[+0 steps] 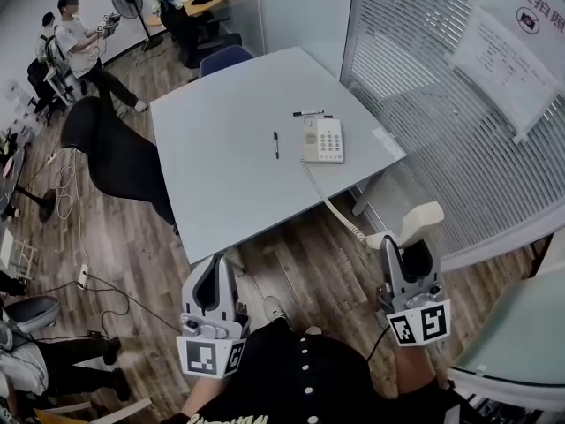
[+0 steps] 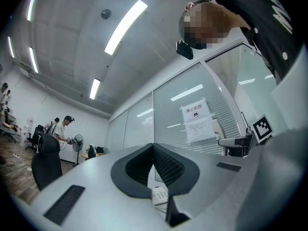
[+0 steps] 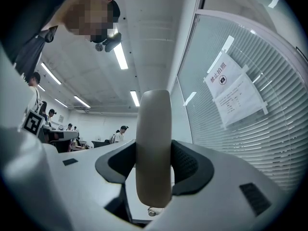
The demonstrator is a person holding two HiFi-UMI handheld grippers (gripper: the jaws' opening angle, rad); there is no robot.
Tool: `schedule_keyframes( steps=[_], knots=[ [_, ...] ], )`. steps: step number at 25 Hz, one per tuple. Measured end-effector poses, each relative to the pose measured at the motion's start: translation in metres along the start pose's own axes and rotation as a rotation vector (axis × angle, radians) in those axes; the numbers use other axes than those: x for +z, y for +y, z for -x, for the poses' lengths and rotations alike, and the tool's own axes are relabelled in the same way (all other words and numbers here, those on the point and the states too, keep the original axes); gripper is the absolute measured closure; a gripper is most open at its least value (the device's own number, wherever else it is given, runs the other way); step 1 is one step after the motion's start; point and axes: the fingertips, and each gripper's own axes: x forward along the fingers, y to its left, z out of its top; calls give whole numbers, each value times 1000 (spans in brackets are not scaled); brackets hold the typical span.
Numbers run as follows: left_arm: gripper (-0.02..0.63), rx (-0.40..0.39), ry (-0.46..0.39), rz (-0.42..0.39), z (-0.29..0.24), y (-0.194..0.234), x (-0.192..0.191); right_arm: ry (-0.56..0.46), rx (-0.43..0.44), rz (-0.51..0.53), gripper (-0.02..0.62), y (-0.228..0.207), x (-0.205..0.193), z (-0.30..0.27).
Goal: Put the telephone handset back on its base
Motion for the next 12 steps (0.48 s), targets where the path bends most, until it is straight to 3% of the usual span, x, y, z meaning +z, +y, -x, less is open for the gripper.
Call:
schedule_keyframes(
  steps=[12],
  knots=[
    [592,-17,-11,24,-34,37,-12,8,-16,22,362,6,-6,-46]
  ],
)
